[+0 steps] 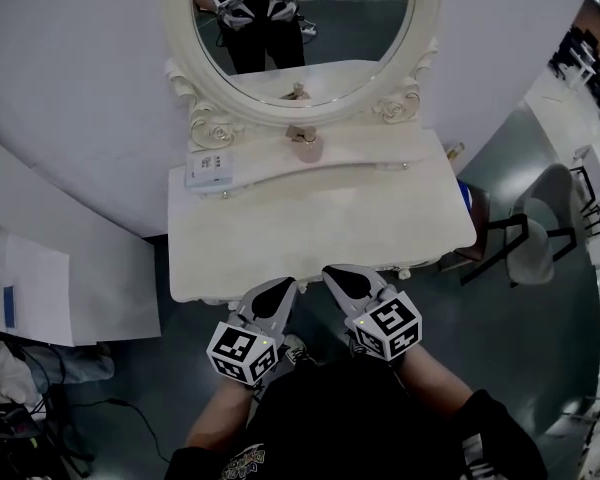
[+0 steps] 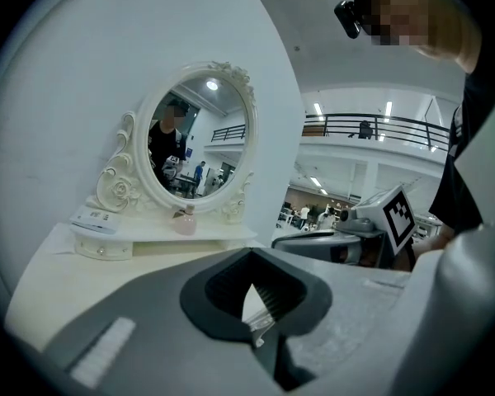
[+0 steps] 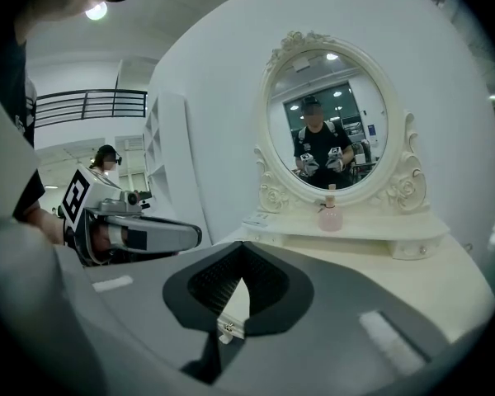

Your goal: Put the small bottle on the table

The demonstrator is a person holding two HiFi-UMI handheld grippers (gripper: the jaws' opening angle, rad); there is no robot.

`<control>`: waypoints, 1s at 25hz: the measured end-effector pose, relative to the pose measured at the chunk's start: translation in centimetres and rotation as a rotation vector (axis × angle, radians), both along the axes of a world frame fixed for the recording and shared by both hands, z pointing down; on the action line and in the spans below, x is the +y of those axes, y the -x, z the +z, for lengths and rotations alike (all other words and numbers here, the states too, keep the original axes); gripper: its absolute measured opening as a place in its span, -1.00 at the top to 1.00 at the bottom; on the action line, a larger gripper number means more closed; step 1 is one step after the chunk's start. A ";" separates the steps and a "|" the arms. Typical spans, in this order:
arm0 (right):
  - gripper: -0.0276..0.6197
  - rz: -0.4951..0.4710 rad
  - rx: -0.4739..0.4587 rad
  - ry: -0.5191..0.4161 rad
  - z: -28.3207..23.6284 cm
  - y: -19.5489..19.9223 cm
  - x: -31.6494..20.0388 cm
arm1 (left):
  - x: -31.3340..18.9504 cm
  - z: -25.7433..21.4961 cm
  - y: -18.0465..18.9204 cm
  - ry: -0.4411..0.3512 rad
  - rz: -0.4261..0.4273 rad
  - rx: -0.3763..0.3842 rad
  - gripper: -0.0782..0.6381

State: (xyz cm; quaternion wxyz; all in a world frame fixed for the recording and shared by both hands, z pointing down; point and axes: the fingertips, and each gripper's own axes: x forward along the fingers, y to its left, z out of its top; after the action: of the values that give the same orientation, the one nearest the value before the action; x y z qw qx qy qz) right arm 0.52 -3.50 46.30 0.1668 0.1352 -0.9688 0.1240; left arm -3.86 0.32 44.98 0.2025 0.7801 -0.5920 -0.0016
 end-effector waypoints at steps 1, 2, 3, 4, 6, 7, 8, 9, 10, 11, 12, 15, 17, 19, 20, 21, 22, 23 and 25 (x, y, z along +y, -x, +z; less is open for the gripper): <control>0.83 -0.009 -0.001 0.001 -0.1 -0.5 -0.1 | -0.1 0.0 -0.4 0.002 -0.010 -0.001 0.78; 0.83 -0.018 -0.001 0.003 -0.1 -1.0 -0.2 | -0.3 0.0 -1.0 0.004 -0.018 -0.001 0.78; 0.83 -0.028 -0.001 0.007 0.0 -1.5 -0.2 | -0.3 0.0 -1.5 0.007 -0.026 0.000 0.78; 0.83 -0.038 0.000 0.011 0.0 -2.0 -0.2 | -0.4 0.0 -2.0 0.008 -0.034 0.000 0.78; 0.83 -0.061 0.002 0.015 0.2 -3.0 0.0 | -0.6 0.0 -3.1 0.010 -0.048 0.000 0.78; 0.83 -0.072 0.002 0.016 0.2 -3.4 0.1 | -0.6 0.0 -3.7 0.010 -0.053 -0.001 0.78; 0.83 -0.082 0.001 0.016 0.2 -3.9 0.2 | -0.7 0.0 -4.3 0.010 -0.058 -0.003 0.78; 0.83 -0.090 0.000 0.017 0.2 -4.5 0.2 | -0.8 -0.1 -4.9 0.010 -0.063 -0.005 0.78; 0.83 -0.096 0.000 0.017 0.2 -5.0 0.2 | -0.8 -0.1 -5.5 0.008 -0.068 -0.006 0.78; 0.83 -0.101 0.000 0.018 0.2 -5.6 0.2 | -0.9 -0.2 -6.0 0.007 -0.073 -0.008 0.78; 0.83 -0.108 0.000 0.019 0.2 -6.1 0.1 | -0.9 -0.3 -6.5 0.005 -0.079 -0.010 0.78; 0.83 -0.129 -0.002 0.021 0.2 -7.4 0.1 | -1.0 -0.4 -7.8 0.001 -0.100 -0.011 0.78; 0.83 -0.145 -0.001 0.021 0.3 -8.3 0.0 | -1.0 -0.3 -8.7 0.000 -0.116 -0.009 0.78; 0.83 -0.160 0.002 0.020 0.4 -9.1 0.0 | -1.0 -0.2 -9.5 -0.001 -0.130 -0.008 0.78; 0.83 -0.167 0.003 0.019 0.5 -9.5 0.0 | -1.0 -0.1 -9.9 0.000 -0.136 -0.008 0.78; 0.83 -0.173 0.003 0.019 0.6 -9.8 0.0 | -0.9 -0.1 -10.3 0.001 -0.141 -0.009 0.78; 0.83 -0.179 0.002 0.018 0.6 -10.1 0.0 | -0.9 0.0 -10.6 0.003 -0.147 -0.011 0.78; 0.83 -0.185 -0.001 0.018 0.6 -10.3 -0.1 | -0.9 0.0 -10.9 0.004 -0.153 -0.013 0.78; 0.83 -0.195 -0.007 0.020 0.6 -10.7 -0.2 | -0.8 0.0 -11.4 0.005 -0.164 -0.018 0.78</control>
State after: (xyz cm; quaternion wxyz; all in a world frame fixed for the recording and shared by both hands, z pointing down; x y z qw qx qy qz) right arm 11.17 -3.74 46.93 0.1760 0.0383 -0.9766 0.1174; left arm 7.54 -0.51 44.95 0.1983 0.7285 -0.6557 -0.0094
